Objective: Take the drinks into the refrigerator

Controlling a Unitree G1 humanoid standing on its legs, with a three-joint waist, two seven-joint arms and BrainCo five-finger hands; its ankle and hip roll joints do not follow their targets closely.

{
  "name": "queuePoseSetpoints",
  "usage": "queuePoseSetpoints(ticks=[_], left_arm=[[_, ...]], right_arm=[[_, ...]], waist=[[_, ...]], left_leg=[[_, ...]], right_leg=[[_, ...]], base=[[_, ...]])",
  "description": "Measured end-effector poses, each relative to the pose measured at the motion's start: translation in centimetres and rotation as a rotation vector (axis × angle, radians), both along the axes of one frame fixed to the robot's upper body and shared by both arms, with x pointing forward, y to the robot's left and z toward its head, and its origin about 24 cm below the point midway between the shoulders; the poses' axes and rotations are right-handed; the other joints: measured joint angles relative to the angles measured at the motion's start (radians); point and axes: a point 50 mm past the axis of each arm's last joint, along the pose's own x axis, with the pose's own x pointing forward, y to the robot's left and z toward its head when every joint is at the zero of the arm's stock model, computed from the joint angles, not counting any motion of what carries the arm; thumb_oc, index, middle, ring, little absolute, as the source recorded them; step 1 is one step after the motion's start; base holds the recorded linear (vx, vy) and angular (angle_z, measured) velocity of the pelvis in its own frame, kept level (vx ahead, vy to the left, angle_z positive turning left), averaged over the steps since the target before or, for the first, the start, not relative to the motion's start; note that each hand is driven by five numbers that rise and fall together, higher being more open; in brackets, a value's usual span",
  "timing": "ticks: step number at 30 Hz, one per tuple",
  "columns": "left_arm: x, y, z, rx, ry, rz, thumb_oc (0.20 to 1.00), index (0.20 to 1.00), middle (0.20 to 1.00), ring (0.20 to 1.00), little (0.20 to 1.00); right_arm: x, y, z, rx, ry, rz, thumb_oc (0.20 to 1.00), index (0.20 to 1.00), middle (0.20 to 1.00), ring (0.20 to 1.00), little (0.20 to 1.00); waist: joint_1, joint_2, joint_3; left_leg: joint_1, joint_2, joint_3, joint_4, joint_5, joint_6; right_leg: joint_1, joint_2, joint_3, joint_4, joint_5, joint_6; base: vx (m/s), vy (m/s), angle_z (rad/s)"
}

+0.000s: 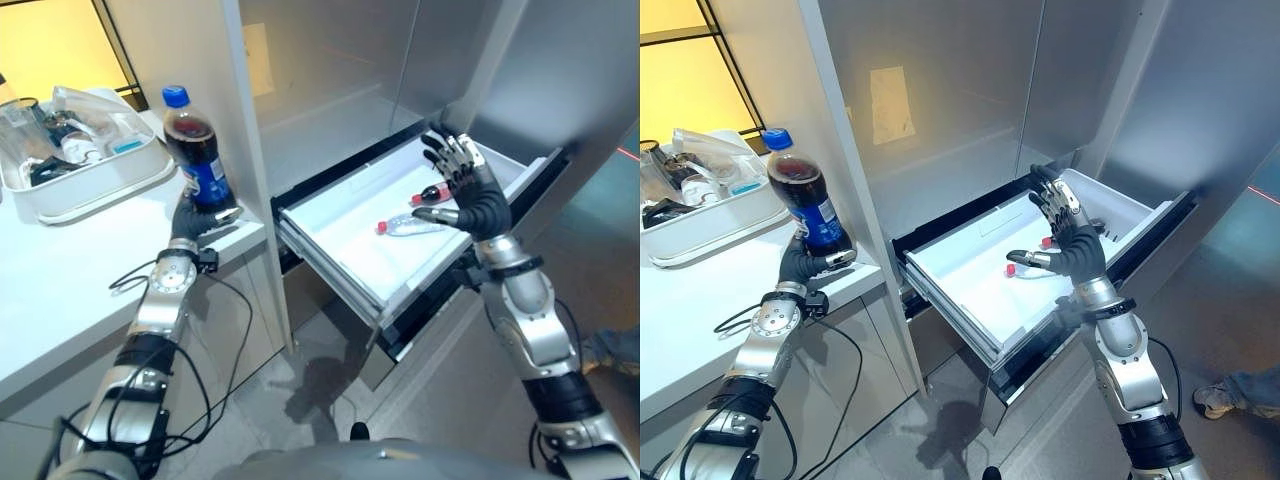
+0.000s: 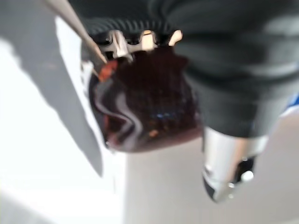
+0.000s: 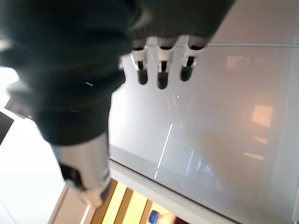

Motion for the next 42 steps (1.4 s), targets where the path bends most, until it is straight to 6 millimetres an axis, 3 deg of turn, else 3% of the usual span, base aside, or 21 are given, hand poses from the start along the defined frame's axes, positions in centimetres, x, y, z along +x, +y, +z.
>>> queuePoseSetpoints(ticks=[5,6,7,8,9,30,42], left_arm=[[0.2,-0.9,-0.1,-0.029,-0.004,-0.012,1.000,1.000,1.000,1.000,1.000],[0.2,-0.9,-0.1,-0.029,-0.003,-0.013,0.595,0.595,0.595,0.595,0.595],[0.2,-1.0,-0.1,-0.031,-0.003,-0.013,0.545,0.545,0.545,0.545,0.545],[0.3,-1.1,-0.2,-0.039,-0.004,-0.012,0.335,0.335,0.335,0.335,0.335],[0.3,-1.2,-0.2,-0.042,-0.006,-0.011,0.200,0.200,0.200,0.200,0.200],[-0.1,-1.6,-0.2,-0.130,-0.039,0.009,0.200,0.200,0.200,0.200,0.200],[-5.4,-2.2,0.9,-0.280,-0.152,-0.179,0.200,0.200,0.200,0.200,0.200]], right_arm=[[0.0,0.2,-0.1,0.005,0.008,0.013,1.000,1.000,1.000,1.000,1.000],[0.0,0.3,-0.2,0.004,0.011,0.017,1.000,1.000,1.000,1.000,1.000],[0.0,0.4,-0.2,0.004,0.012,0.020,1.000,1.000,1.000,1.000,1.000],[0.0,0.4,-0.2,0.004,0.013,0.021,1.000,1.000,1.000,1.000,1.000],[0.0,0.4,-0.2,0.004,0.014,0.020,1.000,1.000,1.000,1.000,1.000],[0.0,0.3,-0.2,0.014,0.015,0.006,1.000,1.000,1.000,1.000,1.000],[0.2,-2.0,-0.6,0.001,0.040,-0.082,1.000,1.000,1.000,1.000,1.000]], waist=[[0.000,0.000,0.000],[0.000,0.000,0.000],[0.000,0.000,0.000],[0.001,0.000,0.000],[0.001,0.000,0.000],[0.002,-0.002,0.001],[0.022,-0.018,0.037]], left_leg=[[0.000,0.000,0.000,0.000,0.000,0.000],[0.000,0.000,0.000,0.000,0.000,0.000],[0.000,0.000,0.000,0.000,0.000,0.000],[0.000,-0.001,0.000,-0.001,0.000,0.000],[-0.001,-0.001,0.000,0.000,0.000,0.000],[-0.004,-0.002,0.000,-0.005,-0.001,0.001],[-0.017,0.002,0.001,0.000,-0.001,0.000]], right_leg=[[0.000,0.000,0.000,0.000,0.001,0.000],[0.000,0.000,0.000,0.000,0.001,0.001],[0.001,-0.001,0.000,0.000,0.001,0.001],[0.000,-0.001,0.000,0.000,0.001,0.001],[0.000,-0.001,0.000,0.000,0.001,0.001],[-0.003,-0.003,0.000,-0.001,0.001,0.004],[-0.017,0.001,-0.002,0.000,0.002,0.004]], base=[[-0.01,-0.002,0.00],[-0.04,-0.010,0.00],[0.00,0.000,0.00],[0.00,0.000,0.00],[0.00,0.000,0.00],[-0.01,-0.002,0.00],[0.00,0.000,0.00]])
